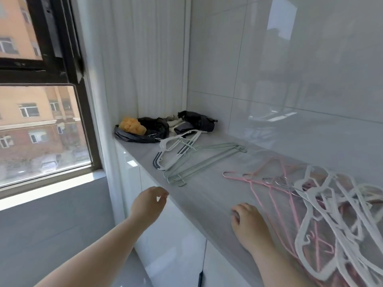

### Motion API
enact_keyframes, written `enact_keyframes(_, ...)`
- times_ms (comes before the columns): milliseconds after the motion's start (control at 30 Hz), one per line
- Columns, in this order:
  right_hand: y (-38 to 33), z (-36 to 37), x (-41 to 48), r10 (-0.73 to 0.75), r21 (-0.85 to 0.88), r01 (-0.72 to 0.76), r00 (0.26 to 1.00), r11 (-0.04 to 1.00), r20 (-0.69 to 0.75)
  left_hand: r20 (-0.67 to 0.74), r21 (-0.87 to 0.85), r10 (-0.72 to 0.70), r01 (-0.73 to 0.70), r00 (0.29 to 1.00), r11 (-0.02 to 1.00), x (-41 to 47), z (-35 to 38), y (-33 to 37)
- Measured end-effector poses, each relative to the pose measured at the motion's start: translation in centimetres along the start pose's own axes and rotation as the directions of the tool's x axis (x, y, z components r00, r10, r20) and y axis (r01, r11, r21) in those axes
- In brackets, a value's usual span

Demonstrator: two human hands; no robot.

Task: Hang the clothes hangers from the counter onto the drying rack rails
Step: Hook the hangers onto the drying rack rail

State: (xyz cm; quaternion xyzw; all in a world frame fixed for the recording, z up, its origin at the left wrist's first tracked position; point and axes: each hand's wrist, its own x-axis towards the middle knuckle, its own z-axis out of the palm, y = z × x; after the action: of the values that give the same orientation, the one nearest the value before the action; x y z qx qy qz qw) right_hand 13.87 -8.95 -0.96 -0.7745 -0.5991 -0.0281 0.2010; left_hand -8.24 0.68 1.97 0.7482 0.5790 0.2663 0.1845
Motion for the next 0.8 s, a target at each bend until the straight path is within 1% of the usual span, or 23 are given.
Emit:
enact_keyframes(67, 0.6, 0.5, 0.2, -0.029, 0.032, 0.03, 0.999, 0.999, -0.024, -0.061, 0.01, 0.006, -0.005, 0.998, 1.0, 0.9, 1.0, 0.8)
enact_keyframes(133, 0.4, 0.6, 0.2, -0.029, 0.048, 0.031, 0.999, 0.998, -0.039, -0.069, 0.045, 0.05, -0.047, 0.996, 0.998, 2.1, 2.0, 1.5)
enact_keyframes(167, 0.3, 0.6, 0.1, -0.03, 0.051, 0.034, 0.997, 0.998, -0.067, -0.042, 0.071, 0.072, -0.069, 0.997, 0.995, 2.7, 2.6, 1.9)
enact_keyframes(233, 0.4, 1.0, 0.3, -0.061, 0.059, 0.074, 0.98, 0.995, -0.189, 0.052, 0.145, 0.081, -0.087, 0.995, 0.986, 4.2, 3.7, 2.6)
enact_keyframes(300, 0.3, 1.1, 0.3, -0.108, 0.011, 0.114, 0.965, 0.993, -0.239, 0.127, 0.197, 0.034, -0.059, 0.991, 0.979, 5.5, 4.5, 3.1)
enact_keyframes(333, 0.4, 1.4, 0.4, -0.114, -0.008, 0.115, 0.965, 0.993, -0.238, 0.14, 0.199, 0.002, -0.03, 0.99, 0.979, 6.1, 4.9, 3.1)
enact_keyframes(400, 0.6, 1.6, 0.5, -0.115, -0.018, 0.114, 0.961, 0.993, -0.251, 0.124, 0.189, -0.037, 0.014, 0.992, 0.982, 6.8, 5.3, 3.0)
enact_keyframes(467, 0.8, 1.8, 0.8, -0.115, -0.013, 0.116, 0.954, 0.993, -0.277, 0.066, 0.174, -0.034, 0.022, 0.997, 0.984, 7.0, 5.6, 2.8)
enact_keyframes(567, 1.0, 2.1, 0.9, -0.109, -0.007, 0.113, 0.944, 0.994, -0.31, -0.042, 0.076, 0.015, -0.012, 0.999, 0.997, 6.5, 5.9, 3.0)
enact_keyframes(633, 1.0, 2.1, 1.0, -0.112, -0.014, 0.114, 0.94, 0.993, -0.322, -0.061, 0.001, -0.007, 0.008, 0.998, 1.0, 6.2, 5.8, 3.3)
enact_keyframes(700, 1.0, 2.1, 1.0, -0.114, 0.001, 0.12, 0.942, 0.993, -0.316, -0.018, -0.049, -0.066, 0.065, 0.998, 0.997, 6.1, 5.4, 3.4)
enact_keyframes(800, 1.0, 2.2, 1.0, -0.134, -0.009, 0.139, 0.933, 0.99, -0.335, 0.122, 0.003, -0.105, 0.105, 0.987, 0.994, 6.1, 4.6, 3.3)
